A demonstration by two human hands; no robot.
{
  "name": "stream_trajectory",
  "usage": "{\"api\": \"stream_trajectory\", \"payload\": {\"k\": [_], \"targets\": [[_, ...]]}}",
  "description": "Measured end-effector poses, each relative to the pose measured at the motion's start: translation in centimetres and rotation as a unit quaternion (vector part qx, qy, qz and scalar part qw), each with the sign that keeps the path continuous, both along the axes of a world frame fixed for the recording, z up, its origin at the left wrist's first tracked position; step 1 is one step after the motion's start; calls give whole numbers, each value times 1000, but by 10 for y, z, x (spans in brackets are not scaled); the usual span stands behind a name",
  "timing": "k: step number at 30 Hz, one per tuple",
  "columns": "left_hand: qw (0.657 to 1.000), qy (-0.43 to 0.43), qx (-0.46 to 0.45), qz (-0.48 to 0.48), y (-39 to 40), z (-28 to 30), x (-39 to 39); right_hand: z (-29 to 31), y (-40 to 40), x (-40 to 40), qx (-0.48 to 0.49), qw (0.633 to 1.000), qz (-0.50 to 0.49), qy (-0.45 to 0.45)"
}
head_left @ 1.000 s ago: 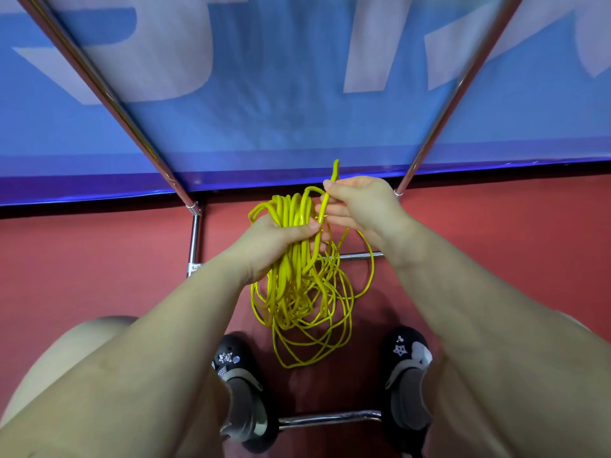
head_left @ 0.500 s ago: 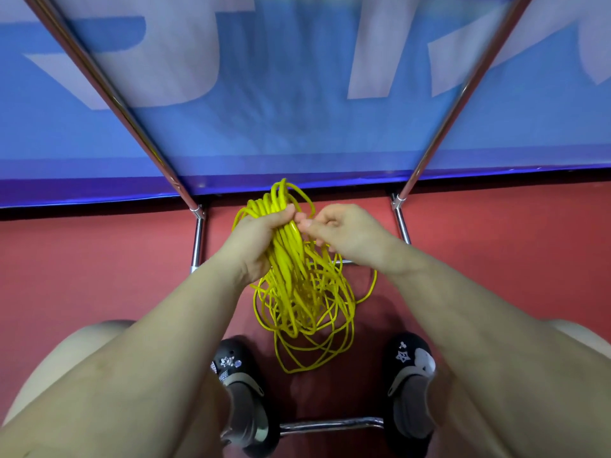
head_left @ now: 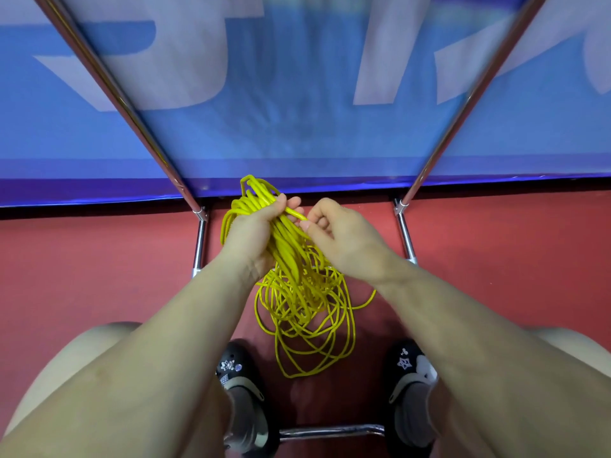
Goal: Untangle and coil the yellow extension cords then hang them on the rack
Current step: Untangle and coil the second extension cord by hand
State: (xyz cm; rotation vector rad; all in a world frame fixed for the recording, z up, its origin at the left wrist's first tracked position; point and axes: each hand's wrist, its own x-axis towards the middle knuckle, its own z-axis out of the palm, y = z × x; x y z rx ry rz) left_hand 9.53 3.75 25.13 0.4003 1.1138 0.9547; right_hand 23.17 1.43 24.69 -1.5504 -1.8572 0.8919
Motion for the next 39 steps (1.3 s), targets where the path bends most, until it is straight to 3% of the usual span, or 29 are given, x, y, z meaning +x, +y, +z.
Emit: {"api": "stream_trajectory", "payload": {"k": [3,7,11,14,16,21,25,30,34,39], "targets": [[998,57,29,28,1,-4,-2,10,3,1,-110,992,34,55],[992,74,33,97,11,-2,-18,15,5,16,-188,974,117,-51],[990,60,46,120,9,-3,-25,1,4,30,-234,961,116,-94],[989,1,43,142,11,3,-34,-14,0,43,-285,906,171,-262],[984,-40,33,171,17,8,-47,-21,-3,52,-310,886,181,-295],[987,-53,12,151,14,9,-63,-18,-3,65,-303,933,110,-160],[995,-17,8,96,14,6,-67,-17,-4,67,-321,944,55,-57],[995,68,66,24,9,1,-63,-2,0,65,-306,950,-35,45],[982,157,94,-38,4,-5,-61,12,5,53,-332,914,-101,211],[968,212,107,-78,-2,-10,-47,21,14,34,-339,836,-192,387]]}}
